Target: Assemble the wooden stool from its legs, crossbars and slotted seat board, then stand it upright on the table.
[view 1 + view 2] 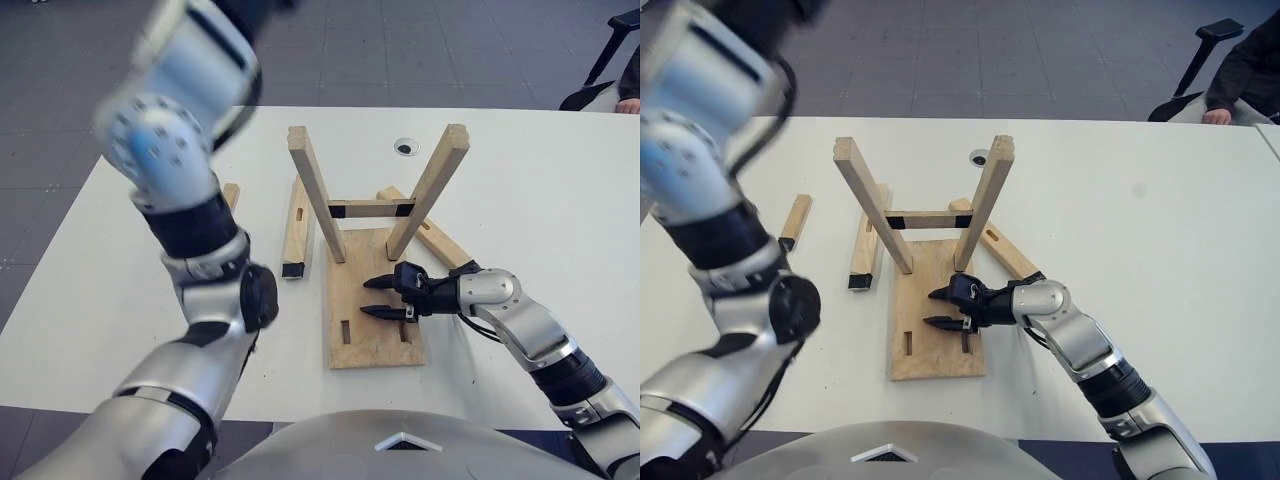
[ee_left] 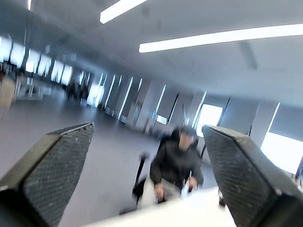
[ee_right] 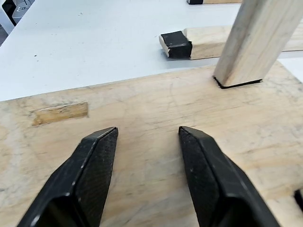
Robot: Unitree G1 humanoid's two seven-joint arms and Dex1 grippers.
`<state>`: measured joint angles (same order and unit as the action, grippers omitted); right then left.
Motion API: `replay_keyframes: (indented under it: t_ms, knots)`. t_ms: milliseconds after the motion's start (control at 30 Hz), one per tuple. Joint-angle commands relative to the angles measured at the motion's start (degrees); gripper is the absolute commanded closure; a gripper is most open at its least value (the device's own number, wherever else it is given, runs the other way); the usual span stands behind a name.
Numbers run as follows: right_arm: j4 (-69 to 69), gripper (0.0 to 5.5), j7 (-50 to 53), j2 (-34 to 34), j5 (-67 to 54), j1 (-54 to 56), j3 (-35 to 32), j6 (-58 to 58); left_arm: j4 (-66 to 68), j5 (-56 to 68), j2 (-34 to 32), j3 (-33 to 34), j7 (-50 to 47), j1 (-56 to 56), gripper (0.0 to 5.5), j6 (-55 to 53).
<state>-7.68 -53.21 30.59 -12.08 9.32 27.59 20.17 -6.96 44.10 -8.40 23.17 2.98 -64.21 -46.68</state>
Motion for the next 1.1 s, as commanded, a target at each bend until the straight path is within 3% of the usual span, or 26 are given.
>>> replay_keyframes:
  t_ms: [33, 300, 467, 633, 800, 933, 1100]
  knots:
    - [20.27, 3.1, 3.54, -1.72, 6.31, 2.53, 0.98, 1.18, 0.31, 3.03, -5.18, 3.78, -2.75, -7.74, 1.28, 0.54]
    - [41.87, 3.1, 4.41, -6.45, 7.09, 17.89, -3.49, -7.98, -13.8, 7.34, -3.09, 2.95, -11.27, 12.96, 1.28, -9.19]
    - [43.12, 3.1, 4.11, -7.35, 6.2, 20.81, -5.79, -10.16, -17.69, 4.91, -3.91, 3.86, -15.54, 27.02, 1.28, -11.31]
    - [8.84, 3.1, 4.25, -3.32, -4.62, 14.24, -14.37, 5.41, -20.75, -1.31, -8.42, 1.68, -13.21, 43.61, 1.28, -11.14]
    - [-17.81, 3.1, 12.98, -3.8, -13.22, 9.68, -22.11, 20.9, -19.53, -11.33, -11.76, -1.4, -10.7, 58.66, 1.28, -5.54]
    - [-27.46, 3.1, 21.52, -7.57, -19.77, 11.13, -28.18, 29.54, -12.96, -15.76, -13.65, -2.99, -6.01, 62.67, 1.28, -1.65]
    - [-29.73, 3.1, 26.16, -8.33, -23.18, 12.27, -29.91, 33.27, -4.47, -17.4, -15.41, -3.83, 1.09, 63.67, 1.28, 1.09]
